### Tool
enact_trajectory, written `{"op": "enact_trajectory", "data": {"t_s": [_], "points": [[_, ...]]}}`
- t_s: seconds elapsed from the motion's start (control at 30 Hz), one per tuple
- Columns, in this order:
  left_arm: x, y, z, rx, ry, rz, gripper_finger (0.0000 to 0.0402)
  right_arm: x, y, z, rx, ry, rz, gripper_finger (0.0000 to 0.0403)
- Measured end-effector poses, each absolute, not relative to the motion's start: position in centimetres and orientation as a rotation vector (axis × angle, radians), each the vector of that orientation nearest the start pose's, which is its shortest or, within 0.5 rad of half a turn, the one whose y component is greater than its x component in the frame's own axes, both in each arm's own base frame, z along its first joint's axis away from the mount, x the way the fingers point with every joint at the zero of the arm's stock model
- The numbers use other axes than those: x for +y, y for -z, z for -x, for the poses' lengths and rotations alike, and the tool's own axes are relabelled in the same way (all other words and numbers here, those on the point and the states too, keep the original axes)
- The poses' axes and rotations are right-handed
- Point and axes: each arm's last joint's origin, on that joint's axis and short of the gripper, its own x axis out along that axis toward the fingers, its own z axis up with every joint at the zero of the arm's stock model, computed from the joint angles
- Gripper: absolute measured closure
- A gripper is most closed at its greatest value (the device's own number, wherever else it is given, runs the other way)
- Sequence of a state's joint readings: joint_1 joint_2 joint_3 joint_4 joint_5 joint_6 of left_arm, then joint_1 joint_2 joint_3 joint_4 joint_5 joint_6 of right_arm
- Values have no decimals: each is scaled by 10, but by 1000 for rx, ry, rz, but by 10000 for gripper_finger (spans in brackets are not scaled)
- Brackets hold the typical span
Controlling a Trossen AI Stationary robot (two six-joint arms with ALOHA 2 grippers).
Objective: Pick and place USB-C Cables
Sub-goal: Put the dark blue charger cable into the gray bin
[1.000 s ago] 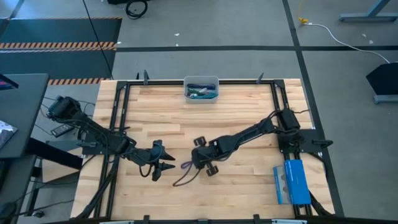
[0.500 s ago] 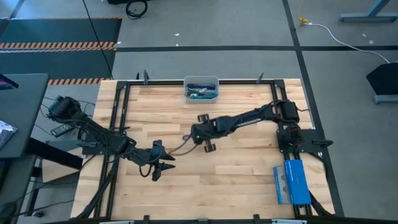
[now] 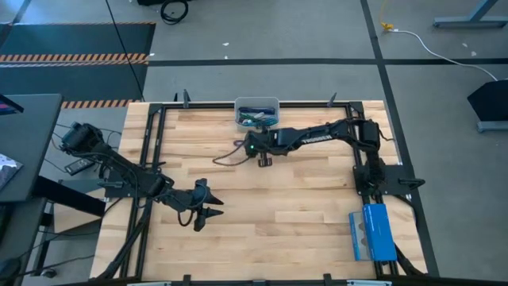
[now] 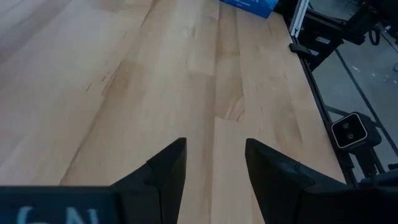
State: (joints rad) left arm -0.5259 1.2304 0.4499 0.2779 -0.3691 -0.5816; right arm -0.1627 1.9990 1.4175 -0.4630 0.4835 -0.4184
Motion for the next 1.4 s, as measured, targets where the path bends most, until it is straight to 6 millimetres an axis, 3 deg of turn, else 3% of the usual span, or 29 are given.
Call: {"op": "enact_trajectory", "data": {"t_s": [0.33,0.67,0.87,1.2,1.4], "points": [[-107,-176,-205,488,15,346,230,-132,-225,-392,1027,509,584,395],[-107,-176,-205,492,19,323,230,-182,-234,-371,1009,515,519,395],[-106,-176,-205,492,18,321,230,-192,-233,-368,977,468,471,394],[-106,-176,-205,491,18,321,230,-192,-233,-368,942,454,412,392],[-106,-176,-205,492,18,321,230,-191,-233,-369,922,424,378,341]]}}
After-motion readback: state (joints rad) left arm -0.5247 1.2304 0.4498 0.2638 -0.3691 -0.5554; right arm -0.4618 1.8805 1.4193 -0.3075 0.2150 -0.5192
